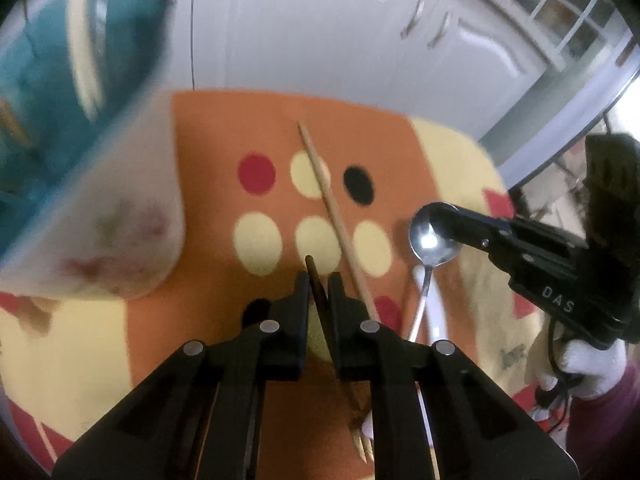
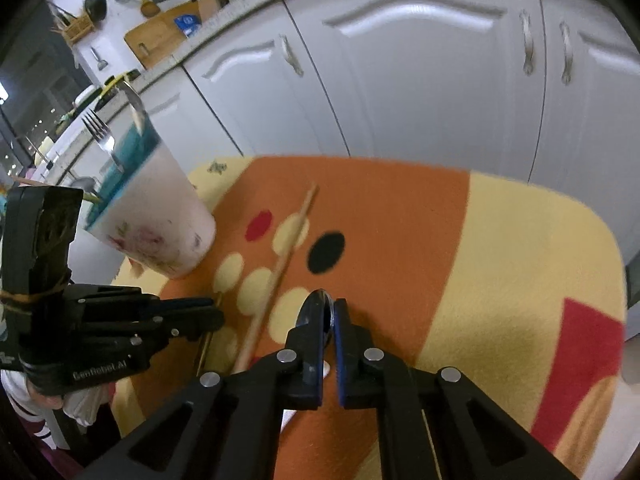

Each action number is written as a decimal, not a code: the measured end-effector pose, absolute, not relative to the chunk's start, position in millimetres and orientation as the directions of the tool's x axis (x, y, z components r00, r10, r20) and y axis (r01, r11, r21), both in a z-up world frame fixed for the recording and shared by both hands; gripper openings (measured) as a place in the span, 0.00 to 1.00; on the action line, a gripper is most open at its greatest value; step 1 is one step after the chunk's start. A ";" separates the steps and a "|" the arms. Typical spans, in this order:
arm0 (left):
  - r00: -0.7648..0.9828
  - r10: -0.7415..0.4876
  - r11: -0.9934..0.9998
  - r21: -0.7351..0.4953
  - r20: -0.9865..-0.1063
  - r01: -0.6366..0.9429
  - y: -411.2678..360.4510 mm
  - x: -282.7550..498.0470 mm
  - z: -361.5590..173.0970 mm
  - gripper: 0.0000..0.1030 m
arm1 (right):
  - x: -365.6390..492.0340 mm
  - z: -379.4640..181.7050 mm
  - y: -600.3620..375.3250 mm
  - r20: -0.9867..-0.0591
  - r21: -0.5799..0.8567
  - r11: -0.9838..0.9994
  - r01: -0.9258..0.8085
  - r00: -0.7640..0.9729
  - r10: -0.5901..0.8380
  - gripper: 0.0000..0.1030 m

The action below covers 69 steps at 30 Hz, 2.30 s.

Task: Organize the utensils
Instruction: 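Lift the gold fork and metal spoon and lower them into the floral cup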

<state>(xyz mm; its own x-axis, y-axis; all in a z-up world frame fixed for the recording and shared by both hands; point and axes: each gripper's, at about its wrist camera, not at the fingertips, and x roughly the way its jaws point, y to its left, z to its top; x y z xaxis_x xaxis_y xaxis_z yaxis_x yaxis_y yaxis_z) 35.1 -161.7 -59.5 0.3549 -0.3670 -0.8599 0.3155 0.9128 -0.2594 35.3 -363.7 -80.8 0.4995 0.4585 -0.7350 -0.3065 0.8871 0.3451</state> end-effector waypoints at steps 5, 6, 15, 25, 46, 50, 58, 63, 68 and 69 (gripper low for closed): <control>0.417 -0.400 0.902 -0.269 -0.816 0.339 -145.5 17.6 -26.6 0.06 | 21.8 -50.0 -360.9 -0.701 0.306 0.897 -0.321 0.561 0.440 0.03; 0.426 -0.404 0.901 -0.271 -0.809 0.338 -141.3 14.8 -21.1 0.05 | 19.3 -45.3 -359.6 -0.698 0.294 0.899 -0.324 0.570 0.433 0.03; 0.506 -0.399 0.908 -0.251 -0.764 0.336 -123.7 -6.1 17.8 0.05 | -2.8 1.7 -345.9 -0.655 0.193 0.913 -0.359 0.646 0.393 0.03; 0.561 -0.388 0.915 -0.234 -0.731 0.329 -106.6 -16.9 47.1 0.05 | -14.9 40.9 -328.6 -0.621 0.138 0.913 -0.385 0.684 0.382 0.03; 0.711 -0.376 0.925 -0.282 -0.595 0.254 -34.1 5.7 147.1 0.05 | 0.1 117.0 -286.0 -0.510 0.108 0.906 -0.408 0.760 0.403 0.03; 0.731 -0.338 0.939 -0.264 -0.592 0.221 -23.6 19.1 151.2 0.05 | 13.2 124.7 -272.9 -0.494 0.098 0.916 -0.389 0.780 0.384 0.03; 0.744 -0.236 0.972 -0.154 -0.626 0.180 -27.7 41.6 130.0 0.05 | 45.5 125.5 -241.6 -0.457 0.024 0.944 -0.329 0.836 0.303 0.03; 0.739 -0.204 0.979 -0.126 -0.642 0.160 -29.3 50.5 112.5 0.05 | 60.4 111.8 -226.3 -0.457 -0.025 0.952 -0.305 0.850 0.260 0.03; 0.717 -0.195 0.981 -0.127 -0.670 0.148 -28.3 56.6 97.7 0.05 | 68.9 95.9 -211.7 -0.478 -0.064 0.943 -0.326 0.840 0.258 0.03; 0.713 -0.193 0.981 -0.127 -0.674 0.146 -28.4 57.4 95.6 0.05 | 69.9 93.8 -209.2 -0.481 -0.073 0.941 -0.330 0.838 0.257 0.03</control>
<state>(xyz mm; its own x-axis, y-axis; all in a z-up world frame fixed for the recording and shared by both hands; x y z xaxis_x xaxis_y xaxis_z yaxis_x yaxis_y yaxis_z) 57.4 -28.4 95.6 0.7126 -0.1935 -0.6744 0.1464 0.9811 -0.1268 69.9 -209.2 93.8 0.8381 0.2567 -0.4813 -0.3300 0.9412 -0.0726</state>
